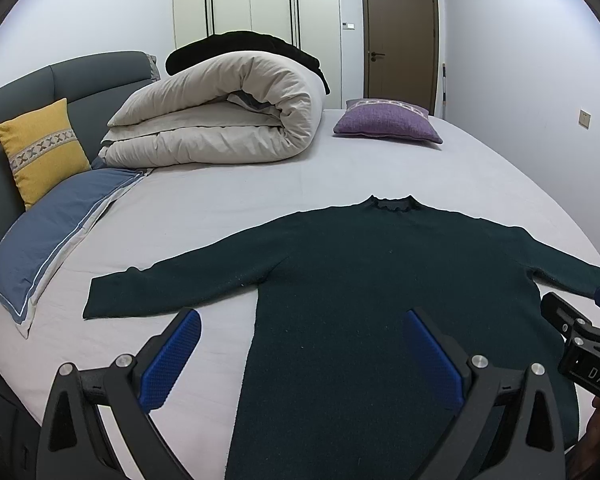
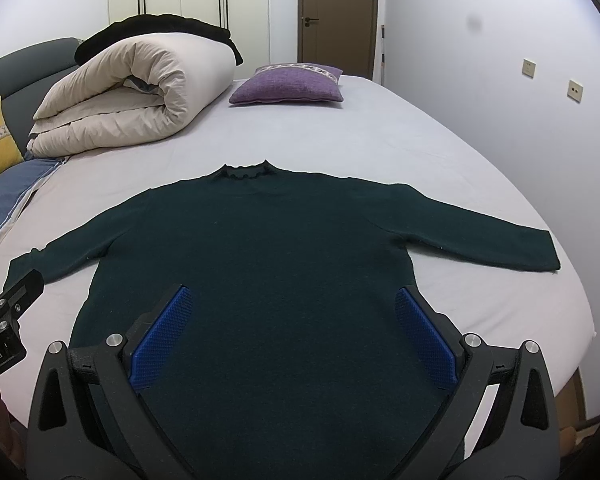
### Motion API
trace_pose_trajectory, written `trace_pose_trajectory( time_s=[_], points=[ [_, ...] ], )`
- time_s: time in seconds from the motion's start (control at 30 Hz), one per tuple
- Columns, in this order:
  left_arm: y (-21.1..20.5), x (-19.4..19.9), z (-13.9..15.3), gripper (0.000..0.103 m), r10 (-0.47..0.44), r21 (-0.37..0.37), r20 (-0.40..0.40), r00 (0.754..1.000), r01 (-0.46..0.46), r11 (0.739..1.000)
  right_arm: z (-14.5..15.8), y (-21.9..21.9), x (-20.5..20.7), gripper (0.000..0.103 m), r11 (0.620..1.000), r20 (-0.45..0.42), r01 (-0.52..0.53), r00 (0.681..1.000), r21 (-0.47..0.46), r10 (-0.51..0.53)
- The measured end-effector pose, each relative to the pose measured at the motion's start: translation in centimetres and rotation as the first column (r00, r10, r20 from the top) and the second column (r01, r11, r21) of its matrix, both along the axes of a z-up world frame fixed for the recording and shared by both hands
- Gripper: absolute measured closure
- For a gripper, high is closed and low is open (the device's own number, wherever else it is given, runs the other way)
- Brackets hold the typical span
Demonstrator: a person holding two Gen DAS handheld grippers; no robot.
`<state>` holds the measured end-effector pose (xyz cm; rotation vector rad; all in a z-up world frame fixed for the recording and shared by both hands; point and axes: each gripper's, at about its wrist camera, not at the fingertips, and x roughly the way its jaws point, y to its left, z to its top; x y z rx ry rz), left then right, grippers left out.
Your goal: Fold small clothes
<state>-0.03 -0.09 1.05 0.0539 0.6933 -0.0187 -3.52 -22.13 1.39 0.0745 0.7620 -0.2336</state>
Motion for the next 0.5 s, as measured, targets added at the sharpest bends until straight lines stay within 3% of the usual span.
trace_pose_trajectory(
  time_s=[0.5],
  points=[
    [0.02, -0.03, 0.0, 0.0, 0.001, -0.001, 0.002, 1.0, -0.001, 1.0, 0.04, 0.04, -0.03, 0.0, 1.0, 0.0, -0.001, 1.0, 0.001, 0.001]
  ],
)
